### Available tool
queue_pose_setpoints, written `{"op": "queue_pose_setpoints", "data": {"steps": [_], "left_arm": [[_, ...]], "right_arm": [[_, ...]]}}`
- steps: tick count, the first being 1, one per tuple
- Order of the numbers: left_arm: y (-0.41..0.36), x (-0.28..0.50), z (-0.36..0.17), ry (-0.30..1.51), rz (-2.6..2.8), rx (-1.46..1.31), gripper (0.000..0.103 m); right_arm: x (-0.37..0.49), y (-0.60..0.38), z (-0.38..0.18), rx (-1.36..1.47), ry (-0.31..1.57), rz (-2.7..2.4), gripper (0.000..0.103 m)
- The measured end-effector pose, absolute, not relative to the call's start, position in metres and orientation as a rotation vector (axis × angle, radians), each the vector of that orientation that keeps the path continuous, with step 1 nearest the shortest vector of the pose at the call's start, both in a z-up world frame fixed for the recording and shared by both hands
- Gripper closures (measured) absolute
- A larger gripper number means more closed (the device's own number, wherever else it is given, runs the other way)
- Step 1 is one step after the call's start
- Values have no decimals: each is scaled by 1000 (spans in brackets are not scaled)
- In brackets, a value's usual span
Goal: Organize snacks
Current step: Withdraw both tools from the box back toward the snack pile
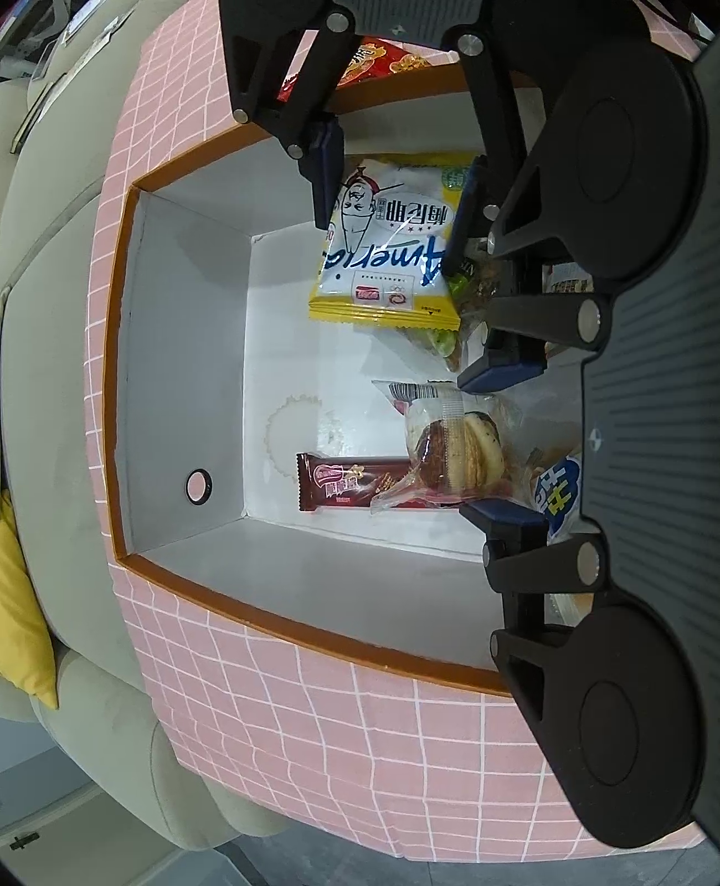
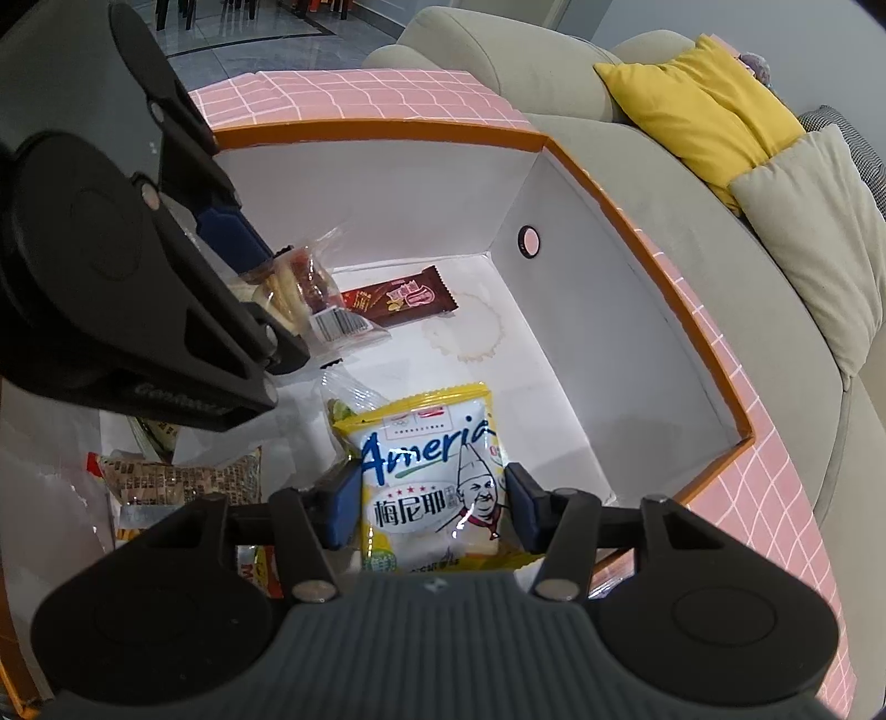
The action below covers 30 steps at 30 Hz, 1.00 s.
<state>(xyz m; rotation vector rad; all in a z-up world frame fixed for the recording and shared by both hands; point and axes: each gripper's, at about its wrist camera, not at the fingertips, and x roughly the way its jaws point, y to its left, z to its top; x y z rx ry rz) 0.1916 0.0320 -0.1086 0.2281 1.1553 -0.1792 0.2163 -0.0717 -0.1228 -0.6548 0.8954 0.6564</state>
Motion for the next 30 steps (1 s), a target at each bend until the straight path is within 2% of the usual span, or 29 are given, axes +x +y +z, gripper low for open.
{"op": "queue_pose_setpoints", "data": {"steps": [3, 5, 9, 13, 20, 30], "left_arm": [[32, 191, -106, 1150, -174, 232, 52], [32, 188, -103, 1142, -174, 237, 51], [33, 182, -93, 1115, -177, 243, 39], [36, 175, -78, 1084, -167, 231, 38], [36, 159, -47, 1010, -133, 189, 35], [26, 125, -15, 889, -79, 81, 32]], "right_arm": [[216, -72, -121, -646, 905, 666, 49], [215, -72, -119, -640, 905, 664, 42], [214, -73, -110, -611, 915, 654, 33], [217, -82, -95, -513, 949, 643, 26], [211, -103, -63, -328, 957, 583, 19], [177, -150, -34, -84, 899, 461, 17]]}}
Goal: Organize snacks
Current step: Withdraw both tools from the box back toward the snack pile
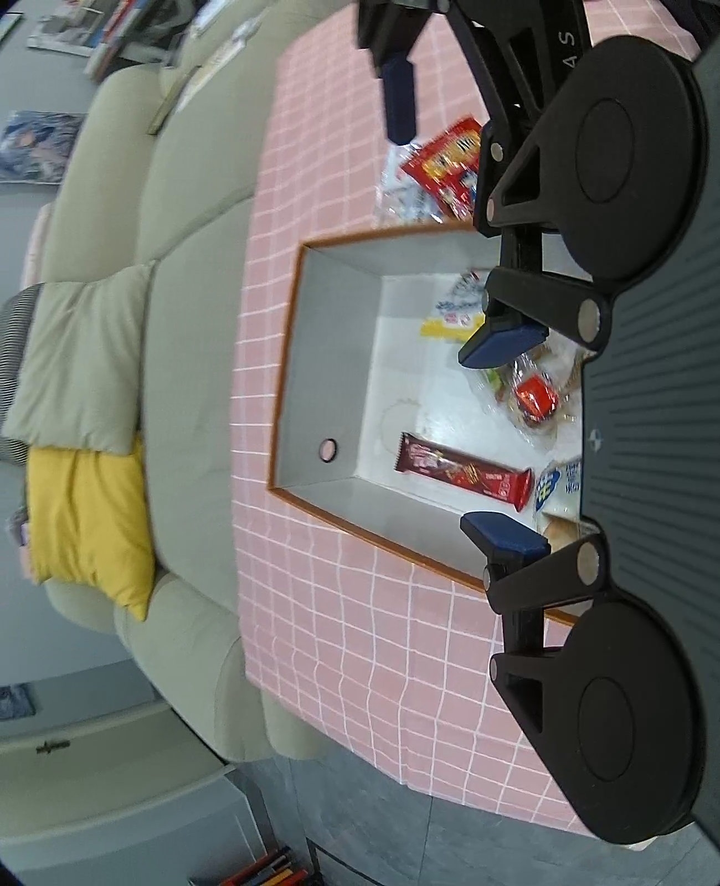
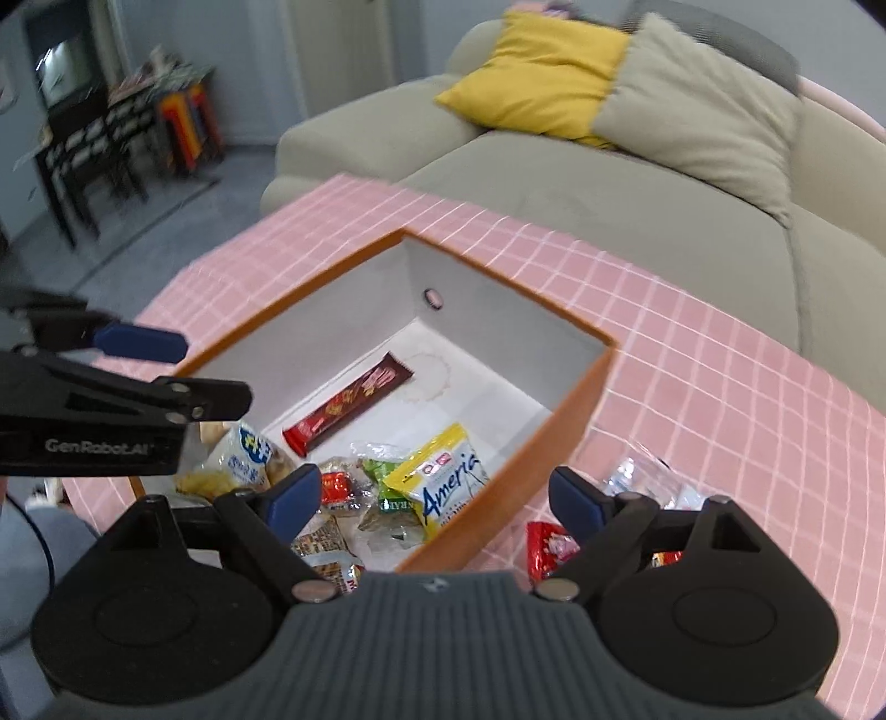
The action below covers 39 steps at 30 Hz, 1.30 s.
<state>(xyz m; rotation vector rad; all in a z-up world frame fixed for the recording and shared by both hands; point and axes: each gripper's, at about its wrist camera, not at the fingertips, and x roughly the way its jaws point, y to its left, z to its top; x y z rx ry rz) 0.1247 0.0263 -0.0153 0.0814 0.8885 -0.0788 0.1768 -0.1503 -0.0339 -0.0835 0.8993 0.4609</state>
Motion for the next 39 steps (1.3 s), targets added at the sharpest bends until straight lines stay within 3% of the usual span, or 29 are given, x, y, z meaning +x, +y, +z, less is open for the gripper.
{"op": "queue_pose_setpoints", "data": {"steps": [14, 39], "left_arm": [[-11, 67, 2, 753, -108, -29, 30], [-105, 42, -59, 837, -262, -14, 30]], "right_arm": [[100, -216, -23, 84, 712, 285, 16], [49, -303, -102, 57, 787, 62, 17]]}}
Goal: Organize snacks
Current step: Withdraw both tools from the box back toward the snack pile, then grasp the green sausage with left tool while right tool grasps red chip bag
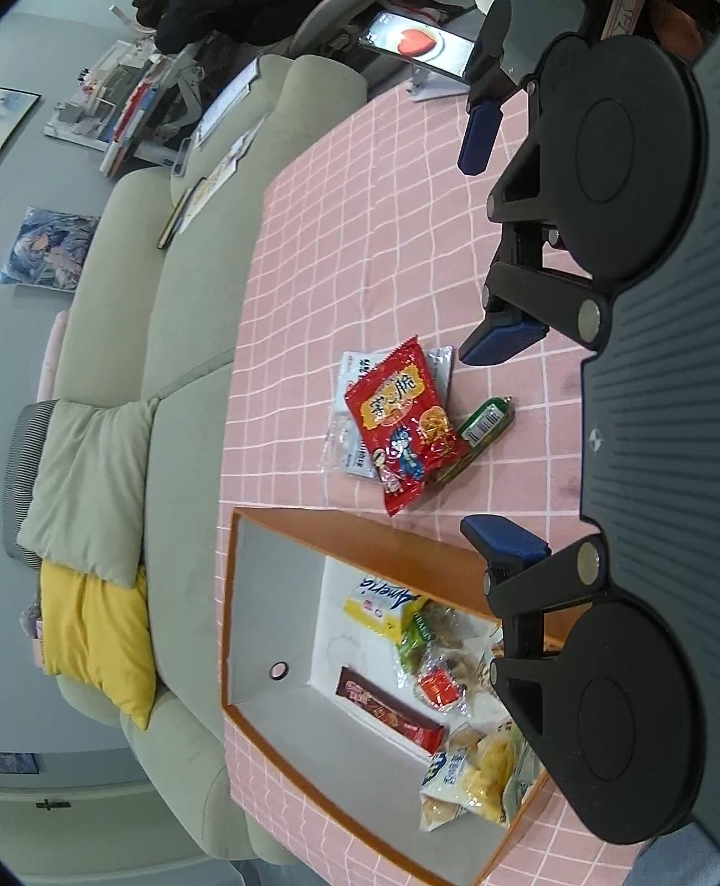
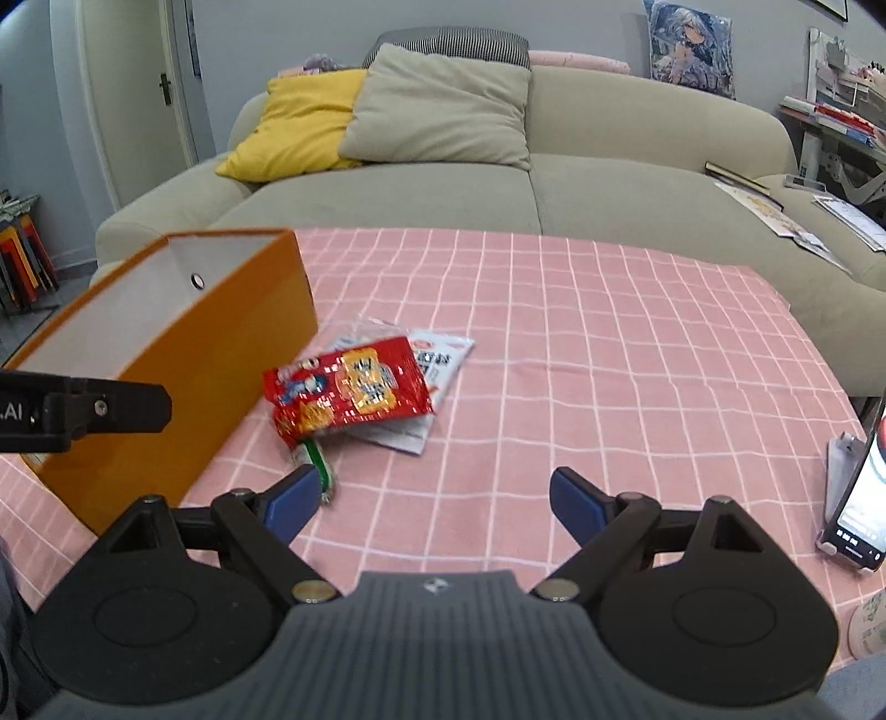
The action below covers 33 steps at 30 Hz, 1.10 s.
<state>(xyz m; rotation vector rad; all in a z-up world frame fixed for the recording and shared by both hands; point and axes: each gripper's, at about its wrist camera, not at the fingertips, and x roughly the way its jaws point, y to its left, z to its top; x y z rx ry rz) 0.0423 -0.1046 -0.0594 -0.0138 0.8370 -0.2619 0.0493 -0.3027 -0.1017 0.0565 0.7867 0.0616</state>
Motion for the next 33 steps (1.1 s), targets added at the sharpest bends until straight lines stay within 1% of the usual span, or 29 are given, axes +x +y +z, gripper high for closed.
{"op": "queue_pose_setpoints", "data": {"steps": [5, 9, 13, 20, 31, 33], "left_arm": [[-111, 54, -69, 865, -250, -42, 30], [-121, 65, -77, 892, -244, -19, 30], [-131, 78, -90, 937, -219, -12, 31], [-136, 97, -110, 996, -190, -31, 31], [-134, 115, -137, 1049, -142, -124, 31], [-133, 119, -141, 1058, -134, -137, 31]], "right_arm": [[57, -301, -113, 15, 802, 90, 22], [70, -300, -122, -41, 811, 117, 23], [84, -299, -132, -117, 816, 148, 26], [115, -301, -152, -209, 819, 228, 33], [158, -301, -175, -339, 778, 379, 35], [162, -299, -178, -367, 768, 409, 38]]}}
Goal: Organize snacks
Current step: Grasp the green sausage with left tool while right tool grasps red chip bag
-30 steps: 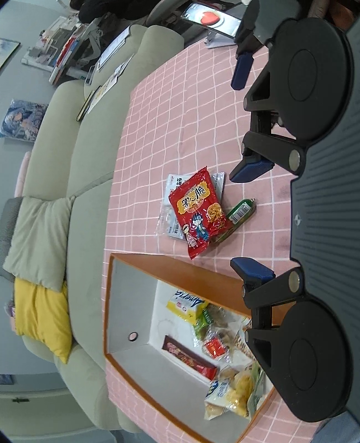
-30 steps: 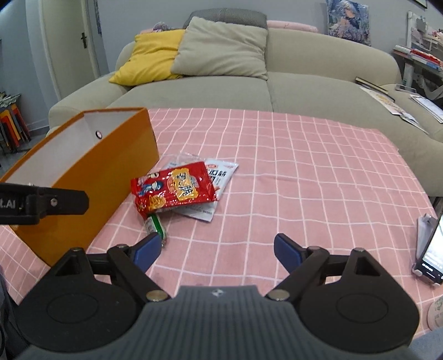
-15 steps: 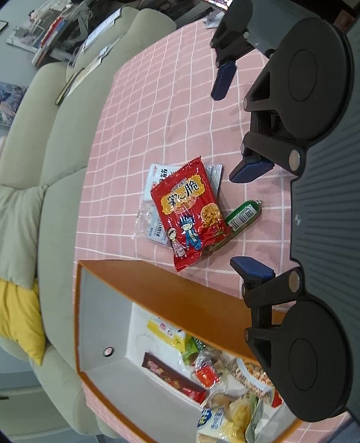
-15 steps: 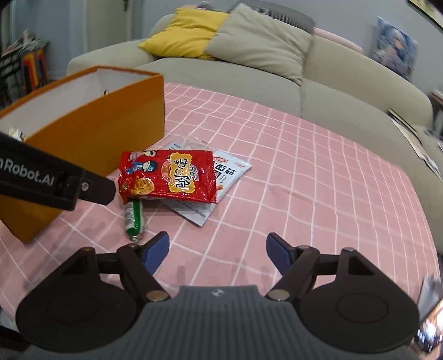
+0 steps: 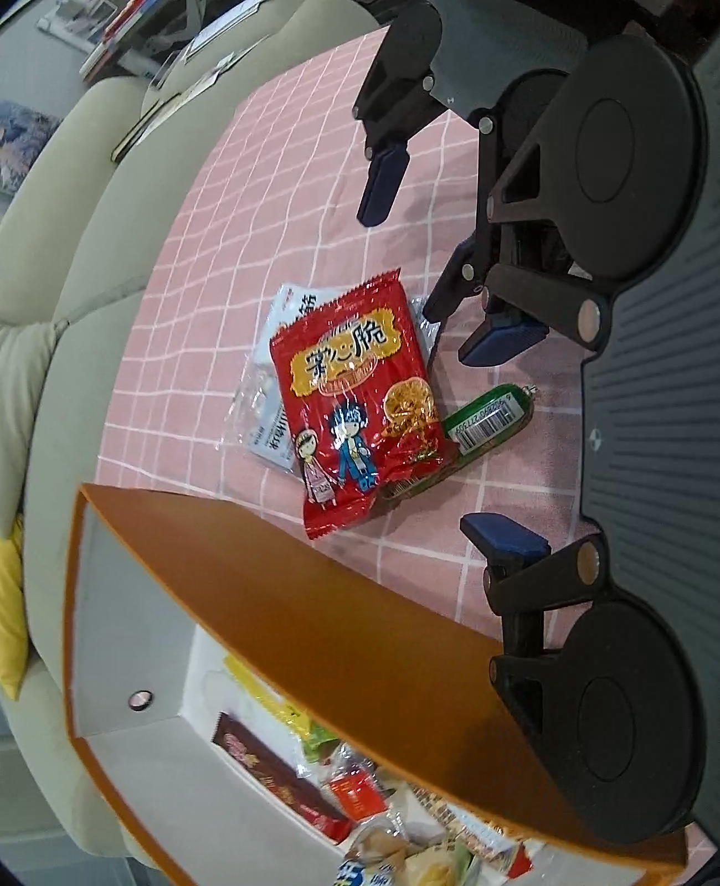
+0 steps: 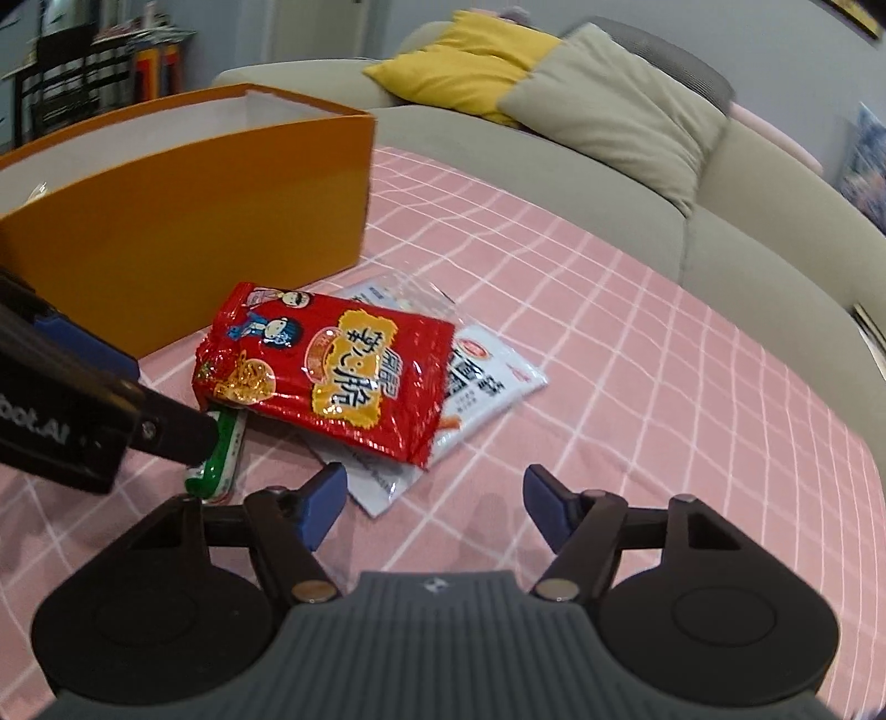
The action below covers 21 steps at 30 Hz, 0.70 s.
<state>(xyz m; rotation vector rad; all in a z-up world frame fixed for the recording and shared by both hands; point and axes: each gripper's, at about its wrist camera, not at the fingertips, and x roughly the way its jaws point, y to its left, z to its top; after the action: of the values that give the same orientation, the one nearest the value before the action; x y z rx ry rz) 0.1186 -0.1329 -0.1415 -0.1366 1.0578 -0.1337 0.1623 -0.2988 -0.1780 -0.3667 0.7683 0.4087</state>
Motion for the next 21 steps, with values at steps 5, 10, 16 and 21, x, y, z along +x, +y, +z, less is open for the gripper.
{"op": "queue_pose_setpoints", "data": {"steps": [5, 10, 16, 21], "left_arm": [[-129, 126, -149, 1075, -116, -167, 38], [-124, 131, -155, 1096, -117, -193, 51], [-120, 131, -155, 1090, -144, -222, 68], [-121, 131, -152, 1092, -165, -205, 83]], "right_arm": [[169, -291, -184, -396, 759, 463, 57], [166, -286, -184, -391, 758, 477, 77], [155, -287, -181, -355, 788, 456, 103], [142, -290, -176, -311, 812, 448, 103]]}}
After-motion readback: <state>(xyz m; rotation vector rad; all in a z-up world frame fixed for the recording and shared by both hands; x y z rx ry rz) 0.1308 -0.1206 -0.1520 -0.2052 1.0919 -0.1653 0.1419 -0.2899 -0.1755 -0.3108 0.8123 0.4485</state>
